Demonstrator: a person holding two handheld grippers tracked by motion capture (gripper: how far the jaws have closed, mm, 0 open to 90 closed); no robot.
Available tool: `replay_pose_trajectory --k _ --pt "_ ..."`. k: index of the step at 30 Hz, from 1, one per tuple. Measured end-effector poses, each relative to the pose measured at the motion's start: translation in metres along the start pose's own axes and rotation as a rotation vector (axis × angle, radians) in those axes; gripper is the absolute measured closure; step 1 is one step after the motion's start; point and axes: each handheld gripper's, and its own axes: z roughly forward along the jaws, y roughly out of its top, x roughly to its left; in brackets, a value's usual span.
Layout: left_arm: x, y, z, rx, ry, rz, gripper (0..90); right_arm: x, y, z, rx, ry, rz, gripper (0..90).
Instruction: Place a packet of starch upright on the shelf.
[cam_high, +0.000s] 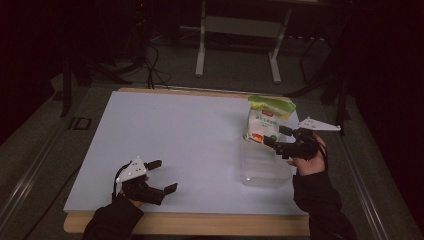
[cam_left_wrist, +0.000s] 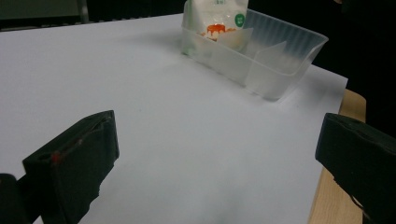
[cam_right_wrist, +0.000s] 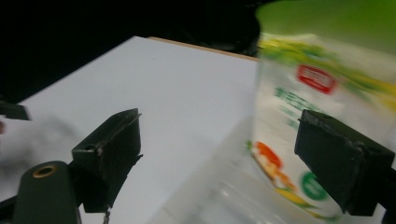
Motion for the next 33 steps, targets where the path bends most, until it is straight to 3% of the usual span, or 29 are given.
replay_pose_trajectory --k 7,16,21,33 --pt "-0.002 0.0 -0.001 0.0 -0.004 0.005 0.0 0.028 0.002 0.004 0.013 0.074 -0.041 14.2" --pt "-0.002 0.0 -0.001 -0.001 -0.008 0.011 0.0 0.063 -0.005 0.015 0.027 0.132 -0.107 14.0" --pt "-0.001 0.001 -0.001 -0.006 -0.008 0.006 0.0 0.076 -0.013 0.019 0.01 0.172 -0.119 13.9" --pt "-0.003 0.0 0.0 0.003 -0.019 0.013 0.0 0.103 -0.041 0.024 0.034 0.228 -0.145 14.0"
